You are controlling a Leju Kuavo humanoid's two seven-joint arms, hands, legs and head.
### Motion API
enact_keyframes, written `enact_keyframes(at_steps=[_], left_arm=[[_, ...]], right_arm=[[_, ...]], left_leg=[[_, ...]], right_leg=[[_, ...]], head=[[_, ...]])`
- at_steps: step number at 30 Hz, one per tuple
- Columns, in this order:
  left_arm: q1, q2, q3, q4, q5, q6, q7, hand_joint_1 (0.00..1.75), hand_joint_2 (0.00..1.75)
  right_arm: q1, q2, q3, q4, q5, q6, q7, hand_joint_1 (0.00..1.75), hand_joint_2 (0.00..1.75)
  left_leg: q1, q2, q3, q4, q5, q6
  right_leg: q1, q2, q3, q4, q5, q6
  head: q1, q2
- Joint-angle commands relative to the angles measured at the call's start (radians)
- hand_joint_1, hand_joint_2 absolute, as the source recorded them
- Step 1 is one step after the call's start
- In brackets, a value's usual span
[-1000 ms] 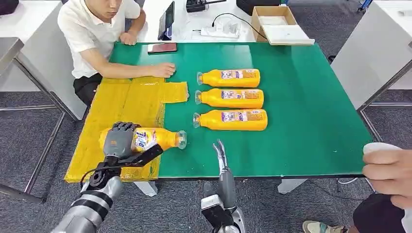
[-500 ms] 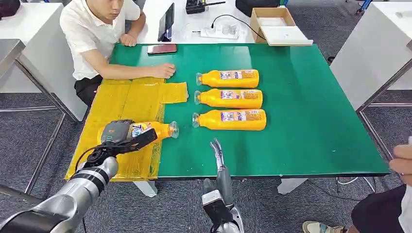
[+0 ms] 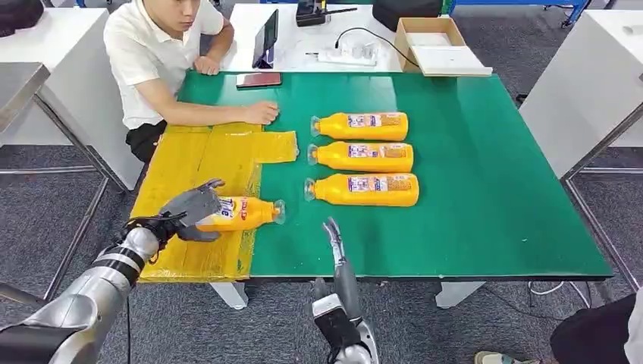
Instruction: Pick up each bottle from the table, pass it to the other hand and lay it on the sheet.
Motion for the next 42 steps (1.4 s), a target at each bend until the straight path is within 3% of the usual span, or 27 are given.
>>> enact_keyframes(at_steps=[1,5,9,14,18,20,21,22,23,30,33,37,42], left_arm=[[0.186,-0.029,-0.007,-0.248,0.196,0.122,-0.103,0.00,1.75],[0.366,-0.114,0.037,-0.587,0.430,0.286,-0.191,0.00,1.75],[0.387,-0.121,0.031,-0.646,0.470,0.292,-0.185,0.00,1.75],[0.433,-0.161,-0.002,-0.839,0.537,0.576,-0.315,0.00,1.75],[0.451,-0.164,-0.036,-0.920,0.599,0.588,-0.302,0.00,1.75],[0.463,-0.167,-0.051,-0.964,0.656,0.597,-0.323,0.00,1.75],[0.477,-0.170,-0.065,-1.004,0.678,0.608,-0.327,0.00,1.75],[0.496,-0.175,-0.073,-1.042,0.703,0.608,-0.321,0.00,1.75],[0.514,-0.171,-0.092,-1.079,0.716,0.603,-0.311,0.00,1.75],[0.520,-0.166,-0.101,-1.090,0.717,0.610,-0.304,0.00,1.75],[0.567,-0.175,-0.103,-1.143,0.778,0.576,-0.307,0.00,1.75],[0.659,-0.170,-0.152,-1.211,0.762,0.582,-0.295,0.00,1.75],[0.667,-0.159,-0.193,-1.215,0.710,0.623,-0.305,0.00,1.75]], right_arm=[[-0.015,0.009,0.010,0.073,-0.010,-0.034,-0.032,0.00,0.00],[0.022,-0.008,0.019,0.038,-0.012,-0.062,-0.032,0.00,0.00],[0.024,-0.008,0.019,0.037,-0.014,-0.069,-0.032,0.00,0.00],[0.015,-0.030,0.041,0.038,0.008,-0.120,-0.032,0.00,0.00],[-0.013,-0.063,0.050,0.055,0.048,-0.142,-0.032,0.00,0.00],[-0.067,-0.092,0.021,0.166,0.267,-0.243,-0.007,0.00,0.00],[-0.075,-0.102,-0.080,0.176,0.439,-0.240,0.038,0.00,0.00],[-0.085,-0.114,-0.208,0.165,0.648,-0.243,0.100,0.00,1.75],[-0.111,-0.127,-0.262,0.205,0.679,-0.243,0.084,0.00,1.75],[-0.127,-0.137,-0.263,0.227,0.655,-0.243,0.063,0.00,1.75],[-0.120,-0.140,-0.442,0.169,0.969,-0.243,0.224,0.00,1.75],[-0.199,-0.248,-0.503,0.315,1.036,-0.243,0.319,0.00,1.75],[-0.249,-0.270,-0.461,0.433,1.054,-0.192,0.415,0.00,1.75]], left_leg=[[0.000,0.005,0.002,-0.002,0.000,-0.001],[-0.001,0.003,0.001,-0.002,-0.001,-0.001],[0.000,0.002,-0.007,0.001,-0.001,0.000],[0.000,0.004,-0.013,0.001,-0.002,-0.001],[0.000,0.003,-0.015,0.001,-0.002,-0.001],[0.001,0.005,-0.014,0.001,-0.002,-0.001],[0.001,0.006,-0.013,0.001,-0.003,-0.001],[0.001,0.006,-0.012,0.000,-0.003,-0.001],[0.001,0.005,-0.013,0.000,-0.002,0.000],[-0.001,0.002,-0.016,0.001,-0.001,0.000],[-0.001,0.003,-0.015,0.000,-0.002,0.000],[-0.002,0.005,-0.014,0.000,-0.002,0.000],[-0.002,0.002,-0.016,0.001,-0.001,0.001]], right_leg=[[0.000,0.003,0.000,-0.002,0.001,0.000],[0.000,0.000,0.000,-0.002,0.001,0.000],[0.000,0.000,-0.008,-0.001,0.000,0.000],[0.001,0.000,-0.014,0.000,0.000,0.000],[0.001,-0.001,-0.016,0.000,0.000,0.000],[0.002,0.000,-0.016,-0.001,0.000,0.000],[0.002,0.001,-0.014,-0.002,0.000,0.000],[0.002,0.001,-0.013,-0.002,0.000,0.000],[0.001,0.000,-0.013,-0.003,0.001,0.000],[0.000,0.000,-0.016,-0.002,0.001,0.001],[0.000,0.000,-0.015,-0.001,0.001,0.000],[-0.001,0.001,-0.015,-0.002,0.001,0.001],[-0.001,0.000,-0.016,-0.002,0.001,0.002]], head=[[0.000,0.000],[0.000,0.000],[0.000,0.000],[0.000,0.000],[0.000,0.000],[0.000,0.000],[0.000,0.000],[0.000,0.000],[0.000,0.000],[0.000,0.000],[0.000,0.000],[-0.001,0.000],[0.000,0.000]])
